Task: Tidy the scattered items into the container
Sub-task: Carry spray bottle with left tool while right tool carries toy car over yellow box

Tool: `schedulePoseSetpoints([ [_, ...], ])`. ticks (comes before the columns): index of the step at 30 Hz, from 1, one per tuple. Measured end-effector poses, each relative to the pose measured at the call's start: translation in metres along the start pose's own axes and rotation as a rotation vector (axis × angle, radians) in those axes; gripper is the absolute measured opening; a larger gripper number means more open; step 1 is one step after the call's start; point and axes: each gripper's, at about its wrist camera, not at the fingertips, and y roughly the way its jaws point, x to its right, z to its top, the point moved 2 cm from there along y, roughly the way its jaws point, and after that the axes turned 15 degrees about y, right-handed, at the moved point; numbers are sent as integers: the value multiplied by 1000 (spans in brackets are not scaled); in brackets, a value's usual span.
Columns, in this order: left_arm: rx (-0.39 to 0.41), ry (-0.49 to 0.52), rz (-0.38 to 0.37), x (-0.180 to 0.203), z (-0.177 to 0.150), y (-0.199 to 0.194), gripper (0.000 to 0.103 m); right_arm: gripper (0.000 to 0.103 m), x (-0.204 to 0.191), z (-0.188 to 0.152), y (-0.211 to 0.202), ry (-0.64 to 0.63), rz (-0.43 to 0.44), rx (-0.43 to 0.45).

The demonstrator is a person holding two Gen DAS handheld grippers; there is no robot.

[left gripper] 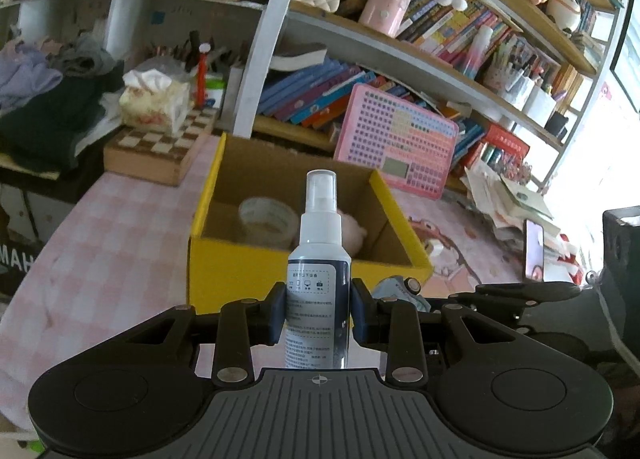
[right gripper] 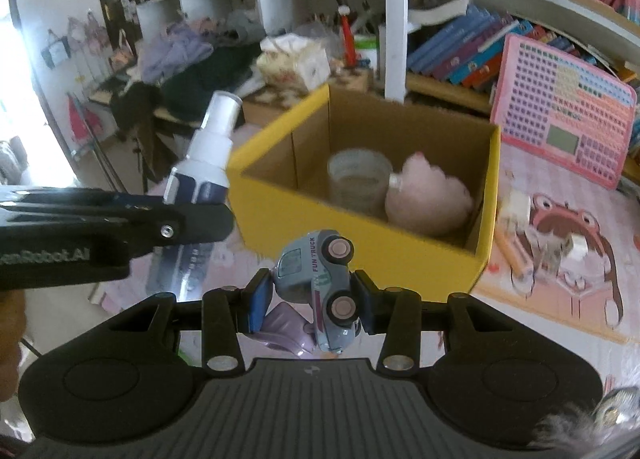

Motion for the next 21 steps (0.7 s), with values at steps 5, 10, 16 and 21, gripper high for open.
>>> schedulePoseSetpoints([
  [5,23,18,21,-4,23,14,31,41,11,29,2,-18,24,38],
  [10,44,36,51,-8,43,31,31,41,29,59,12,-21,16,77],
  [16,6,44,82,-16,53,67,31,41,48,105,38,-15,4,118],
  [21,-69,59,114,-21,54,103,32,41,54,145,77,-30,5,91],
])
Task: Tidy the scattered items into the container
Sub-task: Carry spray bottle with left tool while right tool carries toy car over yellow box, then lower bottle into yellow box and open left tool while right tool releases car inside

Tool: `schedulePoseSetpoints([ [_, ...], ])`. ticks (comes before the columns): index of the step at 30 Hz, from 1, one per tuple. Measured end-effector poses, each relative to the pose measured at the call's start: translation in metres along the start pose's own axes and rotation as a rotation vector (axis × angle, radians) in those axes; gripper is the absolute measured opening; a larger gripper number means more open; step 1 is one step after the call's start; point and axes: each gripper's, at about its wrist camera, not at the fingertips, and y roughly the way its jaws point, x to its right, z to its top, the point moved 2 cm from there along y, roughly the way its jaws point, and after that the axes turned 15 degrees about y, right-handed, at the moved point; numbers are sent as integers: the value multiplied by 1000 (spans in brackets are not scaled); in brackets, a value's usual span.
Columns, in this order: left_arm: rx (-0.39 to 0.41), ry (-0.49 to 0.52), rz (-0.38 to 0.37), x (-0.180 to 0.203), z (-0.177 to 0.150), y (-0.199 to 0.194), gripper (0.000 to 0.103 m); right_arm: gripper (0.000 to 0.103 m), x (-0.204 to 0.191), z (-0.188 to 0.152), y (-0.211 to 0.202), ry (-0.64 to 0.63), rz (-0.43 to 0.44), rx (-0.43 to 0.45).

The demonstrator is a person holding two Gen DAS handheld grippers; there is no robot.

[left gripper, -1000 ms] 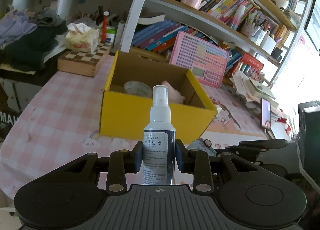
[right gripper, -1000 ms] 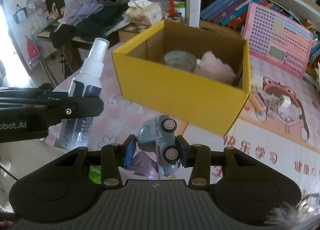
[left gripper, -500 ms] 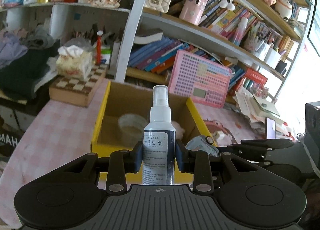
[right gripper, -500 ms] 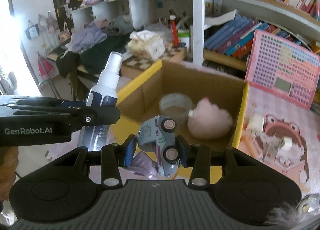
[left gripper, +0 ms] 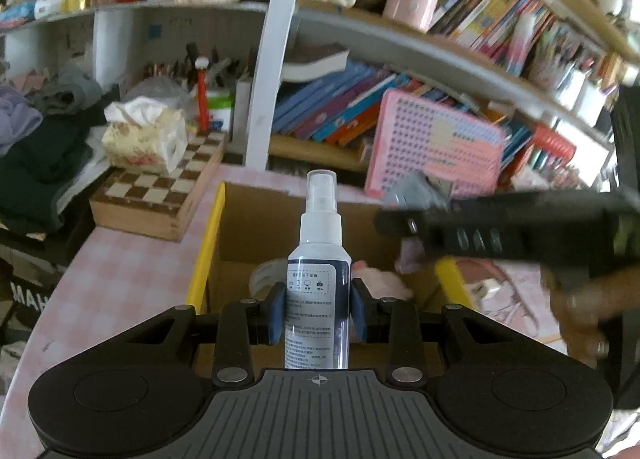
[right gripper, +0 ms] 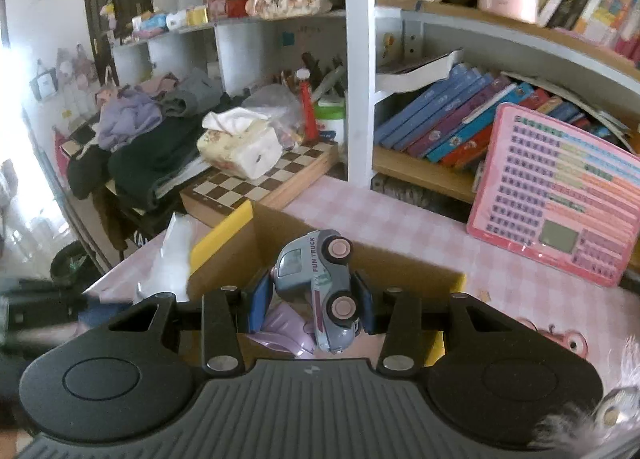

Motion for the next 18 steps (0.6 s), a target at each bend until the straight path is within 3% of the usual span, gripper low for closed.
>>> schedulePoseSetpoints([
  [10,-183,-24,42,-4,1,59,32,41,0,8,100,52,24,-231],
  [18,-268,-99,62,-10,-9,81,32,41,-2,-4,134,48,47,-341],
])
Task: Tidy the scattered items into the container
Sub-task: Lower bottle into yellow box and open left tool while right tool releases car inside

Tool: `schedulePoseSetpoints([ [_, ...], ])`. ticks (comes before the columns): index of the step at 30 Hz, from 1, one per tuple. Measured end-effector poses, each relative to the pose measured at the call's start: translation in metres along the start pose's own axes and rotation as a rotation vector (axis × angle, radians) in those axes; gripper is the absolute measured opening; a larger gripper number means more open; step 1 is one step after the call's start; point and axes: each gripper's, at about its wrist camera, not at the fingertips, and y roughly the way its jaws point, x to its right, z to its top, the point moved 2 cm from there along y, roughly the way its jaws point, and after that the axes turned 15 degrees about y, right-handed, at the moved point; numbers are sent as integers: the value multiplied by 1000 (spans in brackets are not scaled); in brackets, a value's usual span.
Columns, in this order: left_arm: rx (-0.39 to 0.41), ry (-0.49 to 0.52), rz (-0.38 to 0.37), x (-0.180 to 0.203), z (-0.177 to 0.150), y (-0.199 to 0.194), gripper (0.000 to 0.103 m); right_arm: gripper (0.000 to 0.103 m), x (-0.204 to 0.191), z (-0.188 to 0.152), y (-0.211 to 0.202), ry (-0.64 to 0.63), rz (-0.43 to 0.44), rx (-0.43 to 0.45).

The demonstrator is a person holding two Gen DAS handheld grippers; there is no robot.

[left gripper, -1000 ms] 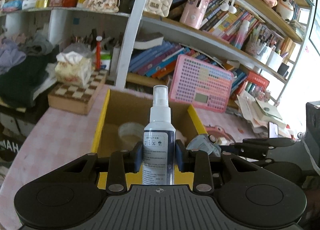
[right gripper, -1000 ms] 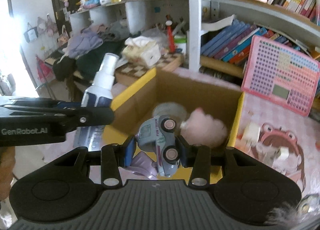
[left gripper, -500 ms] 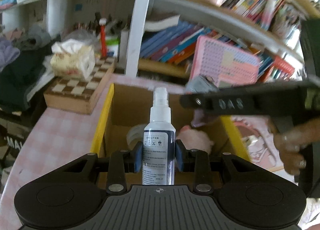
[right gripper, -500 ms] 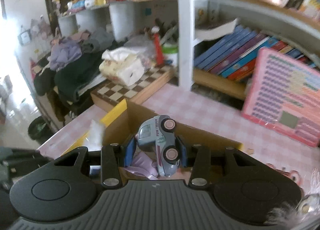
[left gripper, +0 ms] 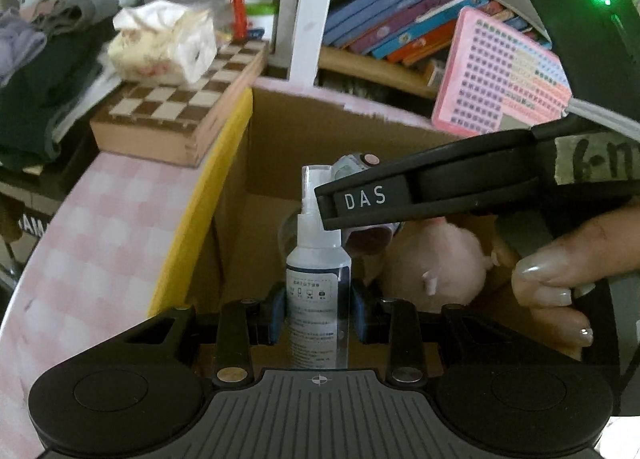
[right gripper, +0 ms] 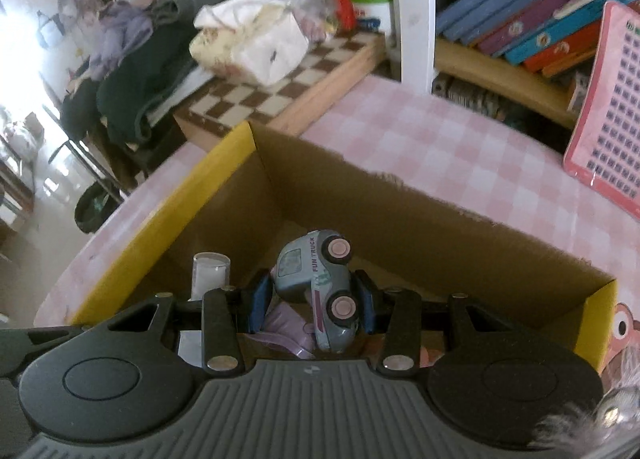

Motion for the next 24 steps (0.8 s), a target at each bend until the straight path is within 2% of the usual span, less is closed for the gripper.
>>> schedulePoseSetpoints([
  [3,-15,-4,-1,2,-4,6,32,43,6,-2,7,11,-1,-35],
  [7,-18,-16,1,4,-6,10,32,47,6,-3,6,4,24,-31],
  [14,-16,45,7,14,-4,9,31,52,16,0,-21,22,14,56],
  [20,-19,166,-33,36,0,12,31,53,37,-2,-52,96,5,152],
  [24,-41,186,-37,44,-1,21,31,53,46,-5,-64,121,15,168],
])
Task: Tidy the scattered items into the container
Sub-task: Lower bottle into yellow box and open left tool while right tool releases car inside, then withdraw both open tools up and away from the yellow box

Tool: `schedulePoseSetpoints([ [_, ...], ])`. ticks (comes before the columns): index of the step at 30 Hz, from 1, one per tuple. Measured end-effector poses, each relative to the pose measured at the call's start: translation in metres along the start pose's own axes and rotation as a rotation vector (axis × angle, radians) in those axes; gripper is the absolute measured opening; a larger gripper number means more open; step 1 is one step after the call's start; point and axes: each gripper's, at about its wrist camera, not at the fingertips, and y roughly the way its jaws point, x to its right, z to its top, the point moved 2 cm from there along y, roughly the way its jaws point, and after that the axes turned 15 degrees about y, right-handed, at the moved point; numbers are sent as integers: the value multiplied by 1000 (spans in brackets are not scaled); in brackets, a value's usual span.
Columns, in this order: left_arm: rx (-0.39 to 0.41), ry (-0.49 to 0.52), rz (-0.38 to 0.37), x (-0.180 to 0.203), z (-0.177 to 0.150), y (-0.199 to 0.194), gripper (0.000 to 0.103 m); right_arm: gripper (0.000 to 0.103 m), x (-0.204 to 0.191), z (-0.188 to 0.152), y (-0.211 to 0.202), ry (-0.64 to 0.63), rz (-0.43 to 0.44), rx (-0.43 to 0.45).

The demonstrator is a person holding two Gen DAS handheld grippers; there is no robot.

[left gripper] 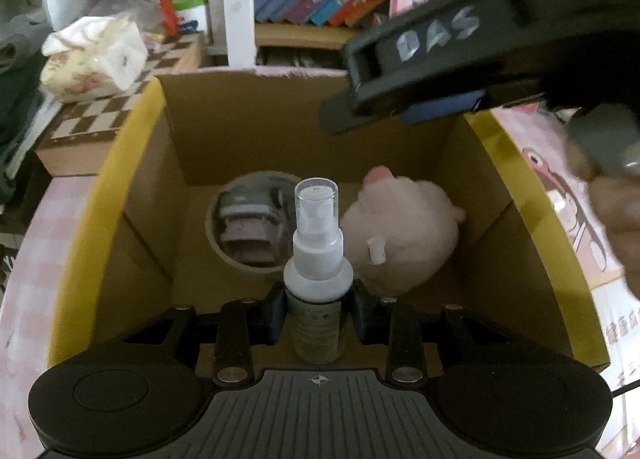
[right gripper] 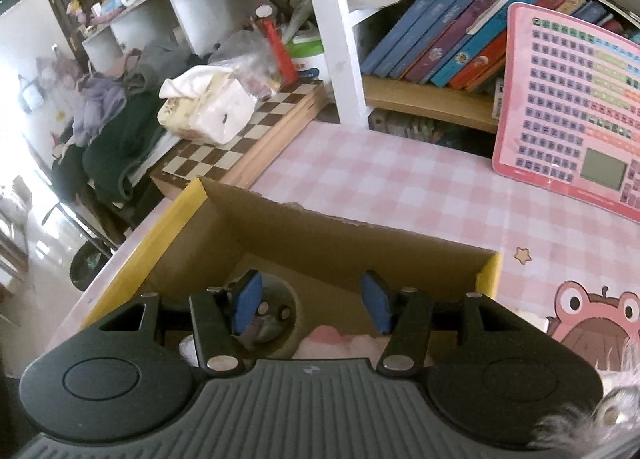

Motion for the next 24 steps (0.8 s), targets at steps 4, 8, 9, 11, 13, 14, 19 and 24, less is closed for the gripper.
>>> schedulePoseSetpoints([
  [4,4,6,-12,3,3,2,32,53,3,-8,-6,-2,-1,-10],
  [8,20,17,-2,5,5,-3,46,53,5,-16,-9,1,-7,-23],
  [9,30,17,1,5,5,-6,50,53,5,-18,-10,1,-9,-25],
  [11,61,19,16,3,5,-14,57,54,4,-22,-12,0,-10,-24],
  [13,92,20,35,1,6,-25,59,54,3,-25,-16,0,-9,-18],
  [14,111,20,43,-1,6,-31,61,54,2,-26,-18,2,-9,-14],
  [19,193,24,65,-5,-1,-65,65,55,-4,-33,-37,6,-5,23],
  [24,252,32,67,-5,-10,-93,66,55,-15,-44,-62,-13,-11,74],
])
